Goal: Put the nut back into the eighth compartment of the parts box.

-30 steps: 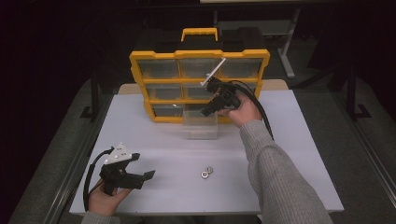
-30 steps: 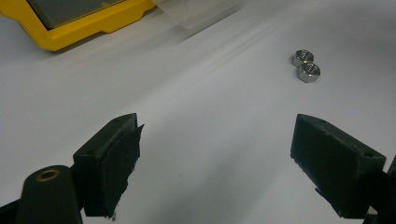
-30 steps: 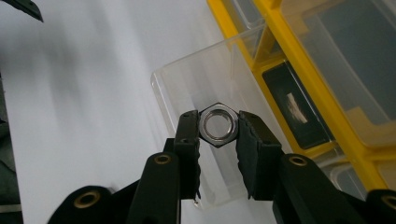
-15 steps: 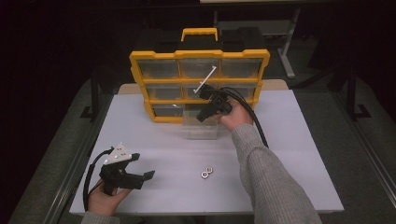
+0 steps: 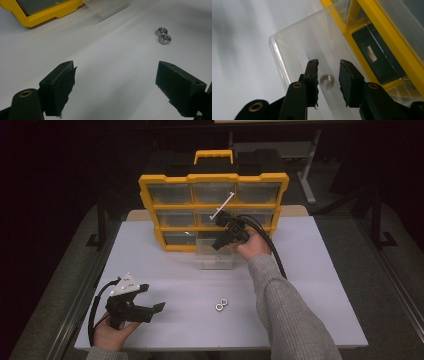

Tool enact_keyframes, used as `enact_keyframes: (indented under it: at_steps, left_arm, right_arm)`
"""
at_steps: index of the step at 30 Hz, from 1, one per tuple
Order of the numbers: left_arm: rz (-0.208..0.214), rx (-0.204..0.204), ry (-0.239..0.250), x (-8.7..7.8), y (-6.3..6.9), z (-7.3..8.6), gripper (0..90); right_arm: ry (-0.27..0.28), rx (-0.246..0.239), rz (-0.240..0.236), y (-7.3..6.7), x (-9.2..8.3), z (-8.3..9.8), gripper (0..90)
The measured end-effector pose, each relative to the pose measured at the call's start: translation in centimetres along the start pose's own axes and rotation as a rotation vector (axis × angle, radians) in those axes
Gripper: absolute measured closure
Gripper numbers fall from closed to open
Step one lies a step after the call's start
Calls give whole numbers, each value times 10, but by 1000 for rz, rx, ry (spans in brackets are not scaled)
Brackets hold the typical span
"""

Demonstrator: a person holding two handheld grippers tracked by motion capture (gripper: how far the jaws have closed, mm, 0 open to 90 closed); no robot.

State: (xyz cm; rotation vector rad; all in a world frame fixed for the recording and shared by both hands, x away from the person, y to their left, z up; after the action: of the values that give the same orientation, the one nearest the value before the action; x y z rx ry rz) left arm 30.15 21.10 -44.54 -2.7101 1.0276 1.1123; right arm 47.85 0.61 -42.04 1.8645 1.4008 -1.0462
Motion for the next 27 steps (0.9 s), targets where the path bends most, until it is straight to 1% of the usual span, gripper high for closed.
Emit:
enact_keyframes:
  at_steps: [1,2,4,5,7,8,9,12,14,15,16,17,19,20,22,23,24,27]
  left_arm:
    - [0,-1,0,0,0,0,154]
    - [0,-1,0,0,0,0,154]
    - [0,3,1,0,0,0,154]
    - [0,0,2,-1,1,-1,154]
    - [-2,9,-4,-1,0,0,154]
    - [-3,10,-6,0,0,0,154]
    - [-4,10,-6,0,0,0,154]
    - [-3,8,-5,0,0,0,154]
    - [-3,9,-5,0,0,0,154]
    - [-4,10,-4,0,0,0,154]
    - [-4,10,-2,0,0,0,154]
    - [-4,9,-2,0,0,0,154]
    - [-2,5,-1,1,1,0,154]
    - [-2,5,-1,1,1,0,154]
    - [-4,9,-11,1,1,1,154]
    - [-7,14,-13,1,1,1,154]
    - [-7,14,-13,1,1,1,154]
    - [-6,9,-10,1,1,0,154]
  right_arm:
    - [2,-2,-2,-2,-5,0,665]
    - [2,-2,-2,-2,-5,0,665]
    - [9,-3,-1,-3,-11,0,662]
    - [9,-9,0,-4,-14,1,657]
    - [16,-19,3,-7,-20,1,647]
    - [23,-23,1,-10,-27,3,640]
    - [23,-23,1,-10,-27,3,640]
    - [42,-26,-5,-17,-38,5,635]
    - [48,-36,-5,-21,-43,7,628]
    - [49,-31,-8,-26,-48,9,624]
    - [49,-31,-8,-26,-48,9,624]
    - [58,-42,-8,-27,-51,10,619]
    - [77,-37,-14,-34,-56,13,609]
    - [77,-37,-14,-34,-56,13,609]
    - [85,-42,-17,-39,-59,16,600]
    - [91,-51,-20,-44,-60,20,592]
    - [91,-51,-20,-44,-60,20,592]
    - [93,-60,-26,-53,-59,26,585]
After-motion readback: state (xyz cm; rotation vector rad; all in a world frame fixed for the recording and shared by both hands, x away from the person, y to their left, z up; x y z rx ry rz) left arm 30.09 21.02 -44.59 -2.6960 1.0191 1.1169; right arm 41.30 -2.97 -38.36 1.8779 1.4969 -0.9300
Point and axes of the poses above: each handheld gripper's, and its own axes: x roughly forward along the jaws, z roughly out of its underside, y roughly to its right, the point moved 10 cm from there along x, roughly forward along the jaws, and after that the axes turned 12 degrees about -x, right-handed, at the moved point
